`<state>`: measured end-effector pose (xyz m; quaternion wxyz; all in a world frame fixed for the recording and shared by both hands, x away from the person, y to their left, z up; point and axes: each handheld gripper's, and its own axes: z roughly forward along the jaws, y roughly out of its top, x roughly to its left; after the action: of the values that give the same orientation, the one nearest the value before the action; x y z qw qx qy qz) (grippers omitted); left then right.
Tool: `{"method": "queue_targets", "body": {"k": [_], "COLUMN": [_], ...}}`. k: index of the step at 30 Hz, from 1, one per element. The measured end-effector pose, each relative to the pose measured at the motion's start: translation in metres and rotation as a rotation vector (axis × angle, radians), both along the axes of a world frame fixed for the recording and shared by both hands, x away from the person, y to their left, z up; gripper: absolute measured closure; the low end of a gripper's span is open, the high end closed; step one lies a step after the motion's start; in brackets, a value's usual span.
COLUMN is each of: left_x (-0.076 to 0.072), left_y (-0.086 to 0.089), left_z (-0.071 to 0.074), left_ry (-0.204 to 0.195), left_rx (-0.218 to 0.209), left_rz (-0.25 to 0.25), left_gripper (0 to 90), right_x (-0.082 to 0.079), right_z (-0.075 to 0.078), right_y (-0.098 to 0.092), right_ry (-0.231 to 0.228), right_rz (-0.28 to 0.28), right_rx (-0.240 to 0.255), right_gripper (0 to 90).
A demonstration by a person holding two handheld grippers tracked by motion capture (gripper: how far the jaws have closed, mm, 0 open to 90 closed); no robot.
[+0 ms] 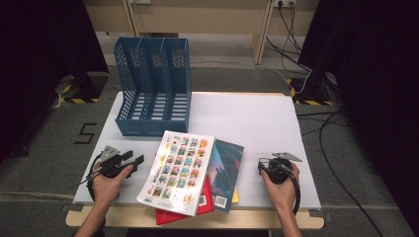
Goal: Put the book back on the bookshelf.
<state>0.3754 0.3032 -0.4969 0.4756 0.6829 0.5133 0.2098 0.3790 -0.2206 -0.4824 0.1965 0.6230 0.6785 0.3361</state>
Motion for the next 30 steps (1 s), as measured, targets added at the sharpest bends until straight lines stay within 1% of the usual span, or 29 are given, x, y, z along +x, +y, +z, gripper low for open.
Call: {"method": "queue_targets", "body": {"k": [1,3,4,5,6,8,10,12,14,18,21,22,25,27,30], "left_x": [-0.001,-0.001,-0.001,-0.001,-0.002,-0.002,-0.003,-0.005,-0.005,-0.006,-0.005,-0.006,-0.007,-0.009,-0.008], "left_y": [-0.002,-0.005,-0.005,-0.009,-0.012,-0.019,-0.025,-0.030,-0.035,-0.043,-0.049,-0.051,-0.058,-0.060,-0.063], "left_z": [0.002,0.008,0.008,0.013,0.016,0.019,0.021,0.023,0.024,0.030,0.034,0.034,0.031,0.029,0.026], "left_ry": [-0.003,-0.005,-0.005,-0.013,-0.016,-0.016,-0.015,-0.008,-0.002,-0.004,-0.008,-0.007,0.002,0.014,0.028], "left_rx": [0.003,-0.022,-0.022,-0.006,-0.002,0.009,0.017,0.009,0.011,0.003,-0.004,-0.010,0.000,-0.022,-0.002], "left_rz": [-0.001,-0.006,-0.006,-0.013,-0.021,-0.045,-0.055,-0.064,-0.081,-0.106,-0.131,-0.141,-0.168,-0.182,-0.201], "left_gripper": [44.0,43.7,43.5,43.5,43.3,43.1,43.0,43.0,42.8,42.5,41.9,41.4,41.0,40.9,40.3], "right_x": [0.001,0.001,0.002,0.003,0.004,0.008,0.012,0.015,0.018,0.020,0.023,0.023,0.028,0.031,0.037], "right_z": [0.004,0.013,0.018,0.022,0.026,0.033,0.039,0.042,0.043,0.049,0.054,0.056,0.060,0.062,0.064], "right_y": [-0.002,0.000,0.002,0.005,0.009,0.018,0.027,0.035,0.041,0.054,0.068,0.073,0.086,0.093,0.105], "right_ry": [-0.008,-0.017,-0.022,-0.018,-0.021,-0.027,-0.028,-0.018,-0.008,0.008,0.020,0.026,0.035,0.047,0.072], "right_rz": [0.002,-0.010,0.001,0.013,0.030,0.063,0.096,0.121,0.143,0.177,0.211,0.219,0.238,0.251,0.275], "right_rx": [0.007,0.049,0.064,0.081,0.090,0.096,0.110,0.123,0.131,0.182,0.197,0.197,0.185,0.206,0.225], "right_gripper": [55.2,55.2,55.2,55.2,55.0,54.8,54.5,54.4,54.4,53.7,52.8,52.6,52.2,51.7,50.9]}}
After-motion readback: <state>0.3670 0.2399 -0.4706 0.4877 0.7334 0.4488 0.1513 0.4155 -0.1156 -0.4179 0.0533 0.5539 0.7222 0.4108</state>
